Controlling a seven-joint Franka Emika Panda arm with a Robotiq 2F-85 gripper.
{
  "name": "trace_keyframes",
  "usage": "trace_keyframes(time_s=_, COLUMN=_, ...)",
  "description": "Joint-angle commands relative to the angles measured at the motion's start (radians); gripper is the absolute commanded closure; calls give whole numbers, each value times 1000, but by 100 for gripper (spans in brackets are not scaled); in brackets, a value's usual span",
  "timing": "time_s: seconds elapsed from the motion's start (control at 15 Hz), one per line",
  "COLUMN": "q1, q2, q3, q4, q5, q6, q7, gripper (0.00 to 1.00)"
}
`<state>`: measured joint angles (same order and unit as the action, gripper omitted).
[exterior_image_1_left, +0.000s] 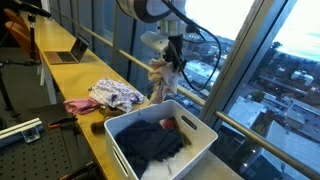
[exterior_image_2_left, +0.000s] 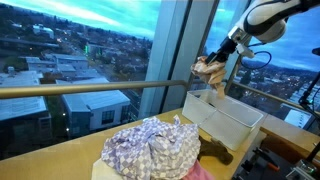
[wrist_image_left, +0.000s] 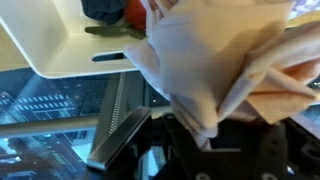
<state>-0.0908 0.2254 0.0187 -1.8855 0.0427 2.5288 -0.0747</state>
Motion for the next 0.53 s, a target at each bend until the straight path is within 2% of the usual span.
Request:
trace_keyframes(time_s=0.0, q1=89, q2=-130, q3=49, q4=-87, q5=10, q6=-30, q7=18, gripper=100)
trace_keyframes(time_s=0.4, q1=275, q2=-188, q3=170, q4=-173, q5=-26, q6=-69, q7=190, gripper=100)
trace_keyframes(time_s=0.47, q1=306, q2=-175, q3=193, q4=-183, q5=-40, q6=-60, q7=236, gripper=90)
